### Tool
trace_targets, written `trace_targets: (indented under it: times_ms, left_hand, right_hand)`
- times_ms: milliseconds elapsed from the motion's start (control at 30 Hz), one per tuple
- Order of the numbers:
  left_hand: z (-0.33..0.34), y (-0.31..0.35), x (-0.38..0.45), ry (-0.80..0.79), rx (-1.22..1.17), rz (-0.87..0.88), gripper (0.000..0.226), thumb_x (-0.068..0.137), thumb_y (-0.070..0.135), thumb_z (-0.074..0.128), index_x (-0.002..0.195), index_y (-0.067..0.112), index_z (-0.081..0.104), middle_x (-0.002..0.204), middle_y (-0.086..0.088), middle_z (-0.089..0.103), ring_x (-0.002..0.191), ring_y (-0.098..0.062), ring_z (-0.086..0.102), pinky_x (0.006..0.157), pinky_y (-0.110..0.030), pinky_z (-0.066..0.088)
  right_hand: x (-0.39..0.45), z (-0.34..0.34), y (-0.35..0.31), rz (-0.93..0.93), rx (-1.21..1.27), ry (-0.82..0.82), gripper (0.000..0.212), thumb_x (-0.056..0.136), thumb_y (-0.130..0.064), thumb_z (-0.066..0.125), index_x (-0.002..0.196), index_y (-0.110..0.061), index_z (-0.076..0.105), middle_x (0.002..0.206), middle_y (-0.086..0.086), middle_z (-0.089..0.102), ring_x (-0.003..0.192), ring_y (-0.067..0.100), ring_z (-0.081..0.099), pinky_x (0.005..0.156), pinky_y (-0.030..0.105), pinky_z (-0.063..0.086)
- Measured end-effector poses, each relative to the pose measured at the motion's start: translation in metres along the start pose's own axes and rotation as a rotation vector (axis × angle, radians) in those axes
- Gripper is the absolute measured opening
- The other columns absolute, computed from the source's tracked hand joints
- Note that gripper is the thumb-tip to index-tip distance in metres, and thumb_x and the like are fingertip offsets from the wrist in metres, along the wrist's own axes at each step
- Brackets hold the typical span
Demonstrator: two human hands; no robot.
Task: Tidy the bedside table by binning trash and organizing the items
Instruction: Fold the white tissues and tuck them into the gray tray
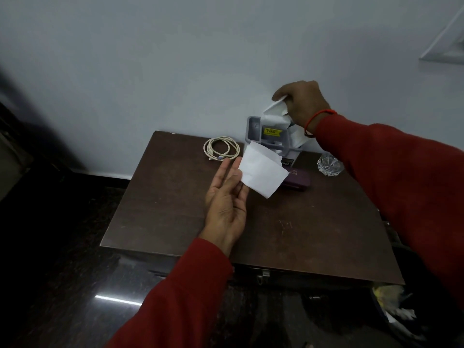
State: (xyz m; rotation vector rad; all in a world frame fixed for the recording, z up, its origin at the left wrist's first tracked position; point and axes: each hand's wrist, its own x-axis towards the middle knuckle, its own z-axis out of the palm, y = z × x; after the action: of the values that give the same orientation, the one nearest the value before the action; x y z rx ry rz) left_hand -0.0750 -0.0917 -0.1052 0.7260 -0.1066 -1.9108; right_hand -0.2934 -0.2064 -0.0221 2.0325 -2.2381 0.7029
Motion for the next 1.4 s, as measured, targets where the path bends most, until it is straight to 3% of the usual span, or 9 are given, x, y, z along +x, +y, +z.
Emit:
trace_targets:
  times_ms: [100, 200, 333, 533, 667, 900, 1000, 1200, 1400]
  left_hand:
    - [0.0, 0.001, -0.001, 0.005, 0.001, -0.004, 0.048, 0.096, -0.009, 0.057, 0.139, 0.012, 0.059, 0.125, -0.012, 0.073, 0.111, -0.02, 0.073, 0.084, -0.03, 0.064]
    - [0.0, 0.002, -0.001, 0.002, 0.004, -0.003, 0.048, 0.096, -0.008, 0.057, 0.139, 0.013, 0.059, 0.125, -0.011, 0.074, 0.112, -0.021, 0.073, 0.086, -0.031, 0.063]
    - [0.001, 0.002, -0.001, 0.002, 0.007, -0.005, 0.048, 0.095, -0.008, 0.057, 0.139, 0.013, 0.059, 0.124, -0.01, 0.074, 0.113, -0.021, 0.073, 0.087, -0.032, 0.063]
    - [0.001, 0.002, -0.001, -0.002, 0.009, -0.006, 0.048, 0.096, -0.008, 0.057, 0.138, 0.013, 0.059, 0.126, -0.011, 0.073, 0.116, -0.022, 0.071, 0.088, -0.033, 0.063]
    - [0.0, 0.001, -0.001, -0.008, 0.013, -0.004, 0.046, 0.096, -0.009, 0.057, 0.136, 0.013, 0.06, 0.124, -0.011, 0.074, 0.115, -0.022, 0.072, 0.091, -0.034, 0.061]
    - [0.002, -0.002, 0.0, -0.024, 0.03, 0.005, 0.039, 0.096, -0.01, 0.055, 0.124, 0.015, 0.065, 0.127, -0.012, 0.072, 0.117, -0.021, 0.07, 0.092, -0.032, 0.06]
    - [0.002, -0.003, 0.0, -0.034, 0.033, 0.003, 0.038, 0.096, -0.009, 0.056, 0.122, 0.016, 0.065, 0.127, -0.012, 0.072, 0.116, -0.02, 0.071, 0.092, -0.032, 0.06]
    - [0.003, -0.002, -0.001, -0.029, 0.04, -0.007, 0.037, 0.096, -0.008, 0.056, 0.122, 0.017, 0.066, 0.127, -0.011, 0.073, 0.115, -0.021, 0.072, 0.087, -0.031, 0.063]
    - [0.001, -0.001, -0.002, -0.029, 0.035, -0.008, 0.039, 0.095, -0.009, 0.056, 0.124, 0.017, 0.065, 0.13, -0.012, 0.072, 0.117, -0.022, 0.071, 0.089, -0.032, 0.062]
  right_hand:
    - [-0.003, 0.002, 0.001, 0.025, 0.075, 0.072, 0.038, 0.086, 0.003, 0.044, 0.105, -0.01, 0.074, 0.115, 0.012, 0.071, 0.113, 0.03, 0.061, 0.104, 0.031, 0.044]
    - [-0.009, 0.0, 0.003, -0.034, 0.007, 0.033, 0.033, 0.087, 0.004, 0.047, 0.105, -0.005, 0.074, 0.115, 0.016, 0.069, 0.112, 0.031, 0.061, 0.103, 0.027, 0.039]
    - [-0.011, 0.0, 0.011, -0.078, -0.085, -0.055, 0.033, 0.088, 0.004, 0.048, 0.109, -0.004, 0.072, 0.117, 0.019, 0.068, 0.113, 0.034, 0.06, 0.104, 0.034, 0.043]
    - [-0.018, -0.011, 0.004, -0.12, -0.132, -0.022, 0.031, 0.084, -0.006, 0.047, 0.1, -0.012, 0.073, 0.11, 0.013, 0.065, 0.103, 0.032, 0.061, 0.088, 0.044, 0.053]
    - [-0.023, -0.018, 0.005, -0.103, -0.225, -0.097, 0.03, 0.083, -0.011, 0.046, 0.097, -0.015, 0.072, 0.11, 0.011, 0.061, 0.101, 0.032, 0.059, 0.083, 0.047, 0.054]
    - [-0.016, -0.024, 0.015, -0.043, -0.061, 0.107, 0.031, 0.079, -0.01, 0.045, 0.092, -0.011, 0.074, 0.1, 0.016, 0.061, 0.097, 0.032, 0.059, 0.084, 0.031, 0.048]
    - [-0.011, -0.024, 0.013, -0.058, -0.139, -0.002, 0.034, 0.08, -0.005, 0.047, 0.097, -0.013, 0.075, 0.103, 0.018, 0.062, 0.1, 0.034, 0.058, 0.085, 0.03, 0.044]
    - [-0.007, -0.02, 0.0, -0.128, -0.228, -0.103, 0.032, 0.09, -0.003, 0.047, 0.107, -0.012, 0.073, 0.115, 0.017, 0.063, 0.109, 0.037, 0.058, 0.095, 0.045, 0.05]
    - [-0.007, -0.02, -0.007, -0.076, -0.279, 0.01, 0.032, 0.092, -0.01, 0.044, 0.11, -0.009, 0.071, 0.121, 0.02, 0.056, 0.109, 0.042, 0.056, 0.09, 0.048, 0.051]
